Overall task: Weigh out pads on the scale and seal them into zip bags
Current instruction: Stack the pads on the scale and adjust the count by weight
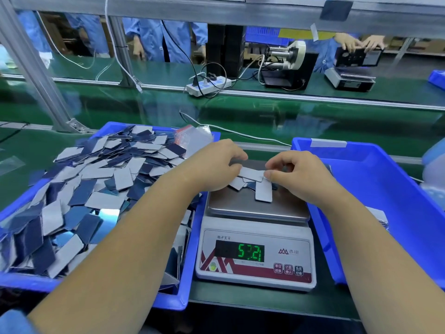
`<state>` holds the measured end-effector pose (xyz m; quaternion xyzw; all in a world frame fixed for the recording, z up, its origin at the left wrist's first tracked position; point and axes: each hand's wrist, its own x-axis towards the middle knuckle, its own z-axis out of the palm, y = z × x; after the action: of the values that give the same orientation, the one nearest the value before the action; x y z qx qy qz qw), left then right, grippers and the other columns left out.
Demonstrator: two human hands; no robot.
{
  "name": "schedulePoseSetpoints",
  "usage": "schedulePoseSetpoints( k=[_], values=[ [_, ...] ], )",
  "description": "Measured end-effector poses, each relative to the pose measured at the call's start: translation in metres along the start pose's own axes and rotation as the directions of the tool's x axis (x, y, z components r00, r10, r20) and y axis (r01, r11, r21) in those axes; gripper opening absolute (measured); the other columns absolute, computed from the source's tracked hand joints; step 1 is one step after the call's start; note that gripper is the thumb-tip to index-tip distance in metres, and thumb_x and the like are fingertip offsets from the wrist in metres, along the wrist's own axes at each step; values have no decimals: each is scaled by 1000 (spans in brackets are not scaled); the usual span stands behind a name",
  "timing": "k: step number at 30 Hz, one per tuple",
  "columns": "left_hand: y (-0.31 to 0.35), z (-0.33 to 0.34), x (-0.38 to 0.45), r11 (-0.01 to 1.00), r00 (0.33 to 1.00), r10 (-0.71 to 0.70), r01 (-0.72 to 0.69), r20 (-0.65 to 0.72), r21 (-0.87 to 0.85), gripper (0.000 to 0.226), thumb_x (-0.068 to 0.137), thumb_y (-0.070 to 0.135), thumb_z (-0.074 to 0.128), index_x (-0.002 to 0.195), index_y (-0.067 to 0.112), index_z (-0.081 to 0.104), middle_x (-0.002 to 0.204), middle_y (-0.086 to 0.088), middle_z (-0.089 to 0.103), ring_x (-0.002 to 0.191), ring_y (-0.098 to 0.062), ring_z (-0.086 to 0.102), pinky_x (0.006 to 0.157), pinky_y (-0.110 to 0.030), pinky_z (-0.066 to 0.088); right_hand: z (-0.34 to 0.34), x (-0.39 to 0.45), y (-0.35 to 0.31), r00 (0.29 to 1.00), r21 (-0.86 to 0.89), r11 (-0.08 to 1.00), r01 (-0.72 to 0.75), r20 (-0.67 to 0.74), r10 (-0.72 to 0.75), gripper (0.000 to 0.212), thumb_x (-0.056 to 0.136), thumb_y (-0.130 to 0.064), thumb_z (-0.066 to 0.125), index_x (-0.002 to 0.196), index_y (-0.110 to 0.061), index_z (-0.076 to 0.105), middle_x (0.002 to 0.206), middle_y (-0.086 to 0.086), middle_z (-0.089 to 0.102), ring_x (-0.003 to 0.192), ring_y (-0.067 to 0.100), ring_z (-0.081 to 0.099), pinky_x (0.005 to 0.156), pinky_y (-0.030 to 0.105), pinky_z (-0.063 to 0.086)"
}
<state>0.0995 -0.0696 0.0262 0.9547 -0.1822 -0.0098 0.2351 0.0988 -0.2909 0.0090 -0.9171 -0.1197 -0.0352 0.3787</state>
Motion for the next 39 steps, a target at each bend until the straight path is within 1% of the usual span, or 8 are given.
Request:
schedulePoseSetpoints(
  k=[3,6,14,19,24,32,36,39],
  values=[
    [1,0,-2,999,994,-29,27,103,20,43,101,25,49,144,26,51,145,10,48,120,-8,46,94,-18,28,-2,-1,-1,999,-6,1000,4,41,-4,14,81,-36,79,92,-32,73,87,-16,67,68,-12,53,57,3,38],
    [2,-1,-4,998,987,-48,41,154,46,45,101,26,49,146,28,49,149,11,46,129,-11,44,94,-18,27,-5,-3,-1,995,3,1000,12,98,-12,26,77,-40,82,99,-34,71,92,-15,66,73,-14,53,61,3,38],
    [8,-13,-5,998,986,-53,47,158,37,23,94,28,60,114,28,72,113,12,67,100,-13,60,80,-26,51,-8,-4,-1,978,-43,997,57,203,-47,35,70,-37,88,102,-37,72,95,-13,64,83,-8,56,70,2,39],
    [5,-15,-2,997,980,-73,77,187,-10,21,80,36,78,101,33,73,83,22,63,70,13,56,52,-8,38,-5,-2,0,974,-66,996,51,223,-35,33,69,-42,87,97,-43,69,83,-18,59,74,-1,54,69,13,43],
    [7,-14,5,984,975,-148,162,168,-77,37,74,42,83,105,30,68,96,20,64,89,-2,62,78,-25,52,-5,0,-1,969,-76,997,9,247,10,30,66,-48,86,92,-46,71,73,-24,54,62,-2,48,61,17,40],
    [18,-17,19,971,931,-239,221,277,95,31,71,48,85,91,28,71,86,15,67,84,-13,63,66,-27,47,-6,10,-18,951,-183,975,-126,259,172,32,62,-44,91,82,-29,70,63,-18,65,62,1,59,58,23,41],
    [22,-22,24,965,893,-257,221,370,139,34,75,49,82,89,19,76,90,-5,73,76,-24,57,67,-31,45,-7,16,-31,926,-268,949,-166,288,244,30,64,-40,90,77,-19,72,75,-4,73,77,16,64,71,34,50],
    [23,-23,24,963,879,-265,217,397,161,36,77,50,79,92,19,72,93,-4,72,82,-26,60,72,-33,47,-9,19,-36,903,-276,945,-176,337,266,29,67,-37,88,76,-15,72,80,1,74,75,16,60,69,32,47]
  ],
)
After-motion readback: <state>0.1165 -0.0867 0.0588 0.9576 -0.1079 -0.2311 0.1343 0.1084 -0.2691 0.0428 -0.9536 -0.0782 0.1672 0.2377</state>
